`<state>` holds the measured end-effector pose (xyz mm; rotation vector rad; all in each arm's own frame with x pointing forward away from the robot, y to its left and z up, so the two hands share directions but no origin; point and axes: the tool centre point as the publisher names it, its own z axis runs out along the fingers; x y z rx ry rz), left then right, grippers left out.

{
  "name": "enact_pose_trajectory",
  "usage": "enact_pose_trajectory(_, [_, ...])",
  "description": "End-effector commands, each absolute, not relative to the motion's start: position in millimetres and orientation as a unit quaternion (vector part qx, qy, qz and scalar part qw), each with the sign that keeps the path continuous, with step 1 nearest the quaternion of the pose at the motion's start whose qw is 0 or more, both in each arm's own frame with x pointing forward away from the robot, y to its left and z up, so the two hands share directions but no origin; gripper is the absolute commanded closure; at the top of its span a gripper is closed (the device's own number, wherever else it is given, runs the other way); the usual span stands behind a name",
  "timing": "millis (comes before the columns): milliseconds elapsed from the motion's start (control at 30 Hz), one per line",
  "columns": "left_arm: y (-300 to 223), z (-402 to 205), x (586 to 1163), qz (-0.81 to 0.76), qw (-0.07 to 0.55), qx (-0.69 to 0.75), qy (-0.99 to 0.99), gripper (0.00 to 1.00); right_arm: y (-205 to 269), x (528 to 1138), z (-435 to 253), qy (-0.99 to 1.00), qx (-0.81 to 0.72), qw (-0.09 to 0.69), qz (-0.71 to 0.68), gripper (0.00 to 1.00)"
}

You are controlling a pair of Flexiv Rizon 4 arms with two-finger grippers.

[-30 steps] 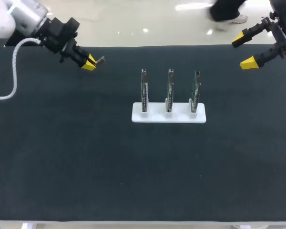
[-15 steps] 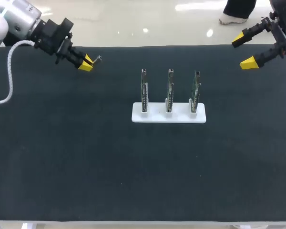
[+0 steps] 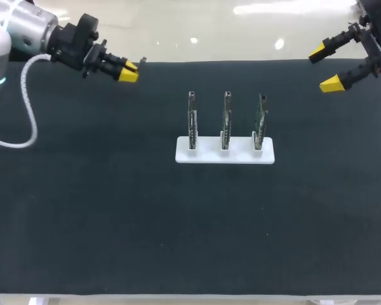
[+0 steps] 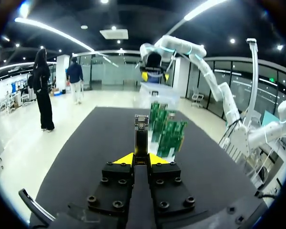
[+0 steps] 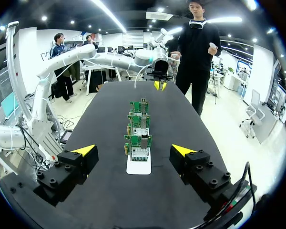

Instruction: Pick up the optical module with the left hand, and insert it into the network port with the right hand.

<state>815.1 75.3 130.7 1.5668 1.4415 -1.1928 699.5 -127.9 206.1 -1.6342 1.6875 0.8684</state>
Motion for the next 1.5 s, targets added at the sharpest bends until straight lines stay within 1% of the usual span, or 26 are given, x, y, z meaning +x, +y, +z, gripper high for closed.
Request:
enact_pose_trajectory(33, [57,136,790,-0.465,0.385,0.562,0.565,1.00,-128,700,206,0.640,-0.620,0.313,0.329,0.00])
enact_pose_trajectory(233, [37,152,769,-0.483,0.403,0.535,0.564,1.00,-128,700,206,0.640,-0.620,0.313,0.329,0.00])
enact_pose_trajectory(367, [29,161,758,-0.487,0.426,0.518,0.559,1.00,-128,700,206,0.640,-0.620,0.313,0.329,0.00])
enact_pose_trajectory(600, [13,174,740,-0.473,0.472,0.493,0.558,1.00,-128,700,206,0.640,-0.620,0.313,0.329,0.00])
enact_pose_trajectory(1000, [-27,197,706,-0.445,0.514,0.460,0.571,1.00,-128,700,206,0.640,-0.620,0.313,0.329,0.00])
enact_pose_trajectory(1167, [-43,204,701,-0.431,0.534,0.436,0.583,1.00,-128,700,206,0.640,-0.620,0.313,0.329,0.00])
enact_pose_trajectory(1500, [-69,195,705,-0.415,0.538,0.434,0.591,1.00,-128,700,206,0.640,-0.620,0.313,0.329,0.00])
